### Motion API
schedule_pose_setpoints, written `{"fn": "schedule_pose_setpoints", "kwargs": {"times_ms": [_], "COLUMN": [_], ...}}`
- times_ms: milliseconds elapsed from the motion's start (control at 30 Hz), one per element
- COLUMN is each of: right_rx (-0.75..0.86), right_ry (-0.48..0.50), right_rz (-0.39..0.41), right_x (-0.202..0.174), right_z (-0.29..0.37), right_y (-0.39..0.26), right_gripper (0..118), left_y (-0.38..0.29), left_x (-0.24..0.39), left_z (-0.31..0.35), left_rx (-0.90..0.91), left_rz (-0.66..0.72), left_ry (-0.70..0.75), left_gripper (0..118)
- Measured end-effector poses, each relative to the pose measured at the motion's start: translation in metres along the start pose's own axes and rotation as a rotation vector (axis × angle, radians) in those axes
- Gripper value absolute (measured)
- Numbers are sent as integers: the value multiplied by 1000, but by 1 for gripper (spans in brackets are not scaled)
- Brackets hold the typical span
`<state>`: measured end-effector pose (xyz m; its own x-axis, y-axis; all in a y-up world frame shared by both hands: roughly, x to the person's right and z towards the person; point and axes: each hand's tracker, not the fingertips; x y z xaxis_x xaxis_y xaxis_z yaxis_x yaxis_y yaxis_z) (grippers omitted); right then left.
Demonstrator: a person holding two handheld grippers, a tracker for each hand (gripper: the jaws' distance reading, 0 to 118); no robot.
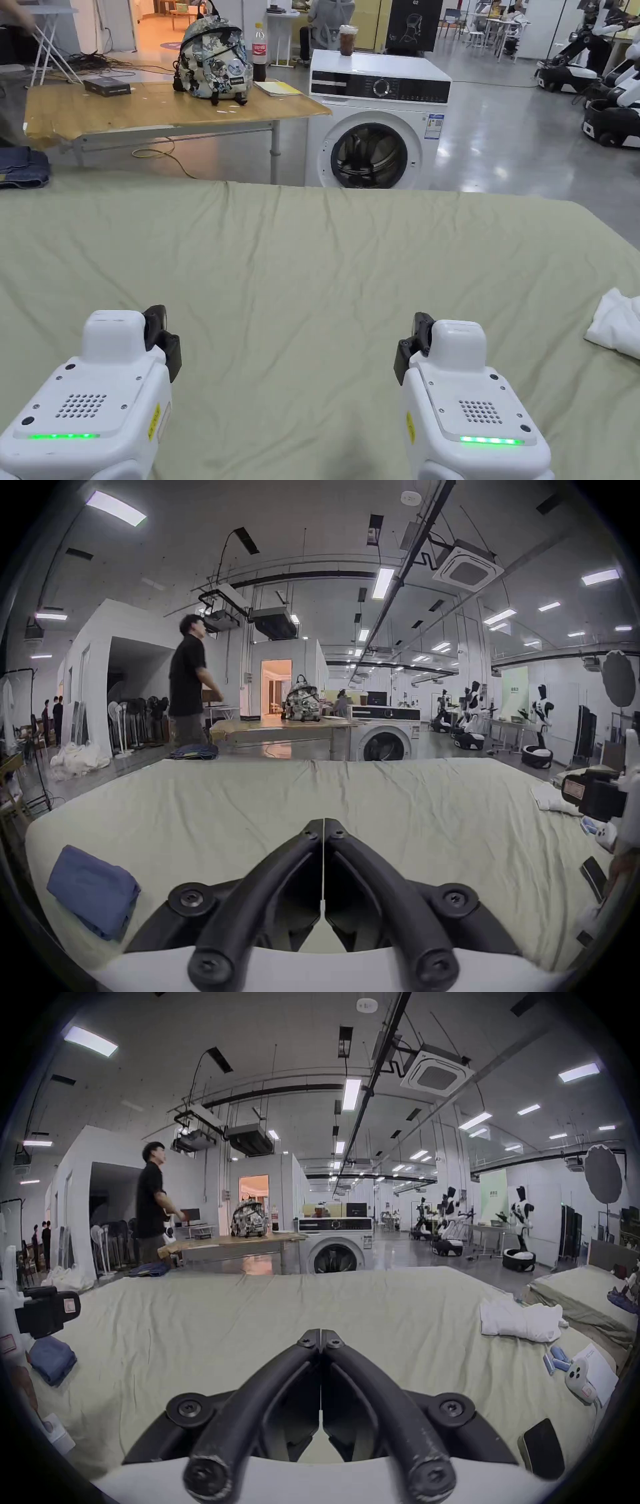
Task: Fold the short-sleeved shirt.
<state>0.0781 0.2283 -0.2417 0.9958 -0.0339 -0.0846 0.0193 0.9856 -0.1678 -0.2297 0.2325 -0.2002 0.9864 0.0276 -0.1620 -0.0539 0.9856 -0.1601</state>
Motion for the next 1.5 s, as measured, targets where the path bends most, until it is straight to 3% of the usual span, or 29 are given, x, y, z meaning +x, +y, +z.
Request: {"fn": "schedule_pose_setpoints", "kwargs": {"times_ms": [100,167,233,300,333,400,433,900,1033,1200,1500], "right_rx": [4,9,8,12,14,22,32,68,70,72,15], "right_ry": [-1,-2,-4,-9,-12,-22,-26,-54,-13,-69,-85], "right_rz": [2,-1,-5,-5,-2,2,3,13,-7,26,-22], "right_x": [-2,-2,-2,-2,-2,-1,0,4,5,-3,-10], "right_z": [-1,0,0,0,1,0,1,0,-2,-5,-9], "right_y": [-2,-3,-3,-3,-3,-4,-4,1,3,6,18], "right_gripper": [0,4,7,39,65,96,101,101,101,101,101], "left_y": [3,4,5,5,5,5,5,7,7,8,9], "left_x": [1,1,-1,-2,-2,-2,-1,-2,-5,-9,-10], "left_z": [0,1,-1,-3,-3,-2,-2,-3,-2,-1,-3], "left_rx": [20,36,38,33,36,51,56,63,69,79,60], "left_rz": [-34,-38,-30,-28,-30,-35,-38,-48,-32,-13,-21], "left_ry": [37,52,48,41,41,32,31,35,50,31,25], "left_gripper": [3,23,28,62,74,77,78,81,81,81,81]}}
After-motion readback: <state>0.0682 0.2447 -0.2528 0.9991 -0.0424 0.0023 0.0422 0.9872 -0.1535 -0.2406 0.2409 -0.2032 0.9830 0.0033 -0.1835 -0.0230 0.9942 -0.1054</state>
